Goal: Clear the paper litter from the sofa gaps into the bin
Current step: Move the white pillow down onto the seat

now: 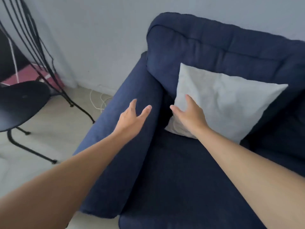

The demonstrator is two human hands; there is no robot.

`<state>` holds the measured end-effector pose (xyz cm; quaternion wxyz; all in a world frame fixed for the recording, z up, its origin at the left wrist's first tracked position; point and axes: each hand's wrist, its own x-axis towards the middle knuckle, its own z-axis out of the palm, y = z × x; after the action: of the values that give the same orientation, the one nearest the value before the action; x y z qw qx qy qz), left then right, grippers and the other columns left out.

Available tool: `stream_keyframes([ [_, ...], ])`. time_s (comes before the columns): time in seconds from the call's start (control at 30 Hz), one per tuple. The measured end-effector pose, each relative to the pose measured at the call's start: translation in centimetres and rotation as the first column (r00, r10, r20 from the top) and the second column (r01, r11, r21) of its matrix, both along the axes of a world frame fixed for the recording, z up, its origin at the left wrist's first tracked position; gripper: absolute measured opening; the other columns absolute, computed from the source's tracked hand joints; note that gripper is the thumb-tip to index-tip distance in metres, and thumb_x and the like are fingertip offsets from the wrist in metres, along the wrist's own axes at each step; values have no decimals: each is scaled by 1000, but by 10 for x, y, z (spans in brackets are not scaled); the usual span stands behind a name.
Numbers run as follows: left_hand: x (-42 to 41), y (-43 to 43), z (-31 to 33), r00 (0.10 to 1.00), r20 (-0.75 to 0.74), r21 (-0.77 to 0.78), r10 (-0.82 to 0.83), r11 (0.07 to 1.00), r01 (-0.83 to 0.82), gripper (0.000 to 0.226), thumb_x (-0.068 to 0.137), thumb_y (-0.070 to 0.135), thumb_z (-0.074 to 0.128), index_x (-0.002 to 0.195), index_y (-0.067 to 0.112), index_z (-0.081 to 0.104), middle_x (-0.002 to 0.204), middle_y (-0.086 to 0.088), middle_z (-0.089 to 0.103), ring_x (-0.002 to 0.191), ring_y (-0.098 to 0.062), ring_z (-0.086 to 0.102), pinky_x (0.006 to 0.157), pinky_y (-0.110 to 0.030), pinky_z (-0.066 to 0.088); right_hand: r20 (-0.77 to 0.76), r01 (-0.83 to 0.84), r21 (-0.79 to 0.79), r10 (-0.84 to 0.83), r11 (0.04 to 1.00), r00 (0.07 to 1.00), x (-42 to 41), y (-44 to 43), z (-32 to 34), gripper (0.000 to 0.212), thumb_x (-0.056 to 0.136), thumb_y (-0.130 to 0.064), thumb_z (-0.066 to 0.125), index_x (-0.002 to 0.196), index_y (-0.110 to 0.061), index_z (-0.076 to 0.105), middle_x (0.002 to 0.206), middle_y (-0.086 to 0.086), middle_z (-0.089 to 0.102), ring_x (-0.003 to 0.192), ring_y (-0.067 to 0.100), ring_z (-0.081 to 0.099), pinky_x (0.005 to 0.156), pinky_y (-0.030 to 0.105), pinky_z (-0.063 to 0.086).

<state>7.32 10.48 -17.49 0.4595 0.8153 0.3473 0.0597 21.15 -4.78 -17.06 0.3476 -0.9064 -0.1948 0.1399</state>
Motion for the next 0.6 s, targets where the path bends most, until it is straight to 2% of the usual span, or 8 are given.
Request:
stream_keyframes([
  [0.1,66,-40,-3,994,-76,51,-77,995,81,96,82,77,42,157,26,12,158,1,31,142,-22,32,113,-42,30,51,97,-157,-90,983,995,56,-61,-10,90,85,-65,55,156,-23,20,163,12,22,150,31,20,116,48,28],
  [0.17,105,-62,-12,976,-174,177,-130,971,161,105,77,83,39,156,19,12,160,0,25,146,-24,22,114,-51,27,54,159,-269,-150,950,987,87,-100,-20,99,82,-73,52,158,-28,8,167,16,1,153,36,1,120,55,14],
  [0.23,140,-78,-23,952,-269,298,-147,927,228,114,70,90,34,153,14,18,157,-2,27,145,-28,20,110,-55,28,92,247,-294,-230,923,969,112,-134,-29,108,80,-74,55,159,-27,-2,166,15,-13,153,38,-8,120,59,7],
  [0.3,168,-90,-32,941,-311,313,-134,920,234,116,63,93,35,145,12,28,150,-3,34,141,-29,25,107,-56,31,132,330,-256,-306,908,943,131,-158,-36,117,77,-71,62,157,-28,-13,165,14,-21,152,41,-11,119,62,5],
  [0.37,192,-97,-36,945,-304,277,-119,938,207,112,61,92,42,139,13,32,145,-1,37,137,-27,30,104,-54,33,78,387,-190,-379,902,922,148,-174,-44,124,74,-64,71,155,-34,-19,165,16,-20,152,43,-7,119,63,8],
  [0.47,221,-101,-42,966,-246,132,-79,985,114,121,53,91,55,144,16,23,148,0,35,135,-25,34,106,-53,36,-45,411,-87,-416,908,908,169,-190,-58,132,69,-59,79,152,-42,-22,167,16,-7,151,43,5,117,64,16],
  [0.53,234,-100,-45,984,-174,-31,-21,999,16,130,46,88,65,146,21,16,150,0,35,134,-26,38,106,-51,38,-101,372,28,-367,928,925,179,-197,-64,133,69,-56,81,151,-43,-24,168,7,3,150,38,18,118,57,23],
  [0.6,238,-102,-49,993,-119,-168,21,985,-41,128,53,76,75,149,25,7,148,1,38,129,-27,45,105,-45,41,-147,316,110,-299,942,943,182,-201,-66,128,76,-49,79,151,-40,-25,167,-5,10,144,31,36,114,46,34],
])
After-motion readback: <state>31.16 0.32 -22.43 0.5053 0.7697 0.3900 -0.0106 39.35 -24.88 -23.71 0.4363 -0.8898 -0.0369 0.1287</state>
